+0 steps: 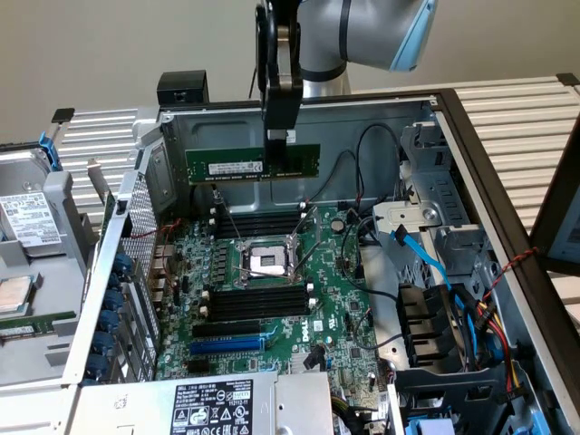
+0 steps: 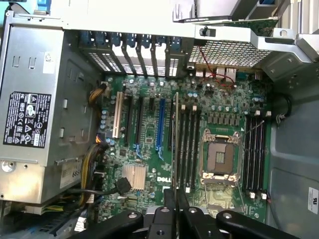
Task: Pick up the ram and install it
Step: 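Pick up the ram and move it above insertion slot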
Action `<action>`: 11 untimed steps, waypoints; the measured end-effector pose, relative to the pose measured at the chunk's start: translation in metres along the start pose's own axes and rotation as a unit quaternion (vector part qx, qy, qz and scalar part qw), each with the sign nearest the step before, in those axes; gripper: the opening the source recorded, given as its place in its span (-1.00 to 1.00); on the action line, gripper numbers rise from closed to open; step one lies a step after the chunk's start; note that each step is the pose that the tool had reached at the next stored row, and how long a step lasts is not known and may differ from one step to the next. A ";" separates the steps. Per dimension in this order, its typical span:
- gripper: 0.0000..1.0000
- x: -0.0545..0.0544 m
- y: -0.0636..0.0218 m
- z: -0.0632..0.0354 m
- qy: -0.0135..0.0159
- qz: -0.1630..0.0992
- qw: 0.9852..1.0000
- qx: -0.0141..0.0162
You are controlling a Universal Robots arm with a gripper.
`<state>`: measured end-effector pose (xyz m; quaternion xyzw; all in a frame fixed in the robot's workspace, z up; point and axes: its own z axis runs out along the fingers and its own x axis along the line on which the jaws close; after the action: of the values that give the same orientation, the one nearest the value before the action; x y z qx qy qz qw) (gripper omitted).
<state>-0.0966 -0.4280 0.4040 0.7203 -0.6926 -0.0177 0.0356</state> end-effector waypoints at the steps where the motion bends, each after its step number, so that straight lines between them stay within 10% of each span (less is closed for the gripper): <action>1: -0.74 -0.004 -0.0001 -0.0001 0.000 0.000 1.000 0.000; 11: -0.74 -0.014 -0.0005 0.0004 -0.002 0.000 1.000 0.000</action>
<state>-0.0967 -0.4138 0.4032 0.7203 -0.6925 -0.0191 0.0344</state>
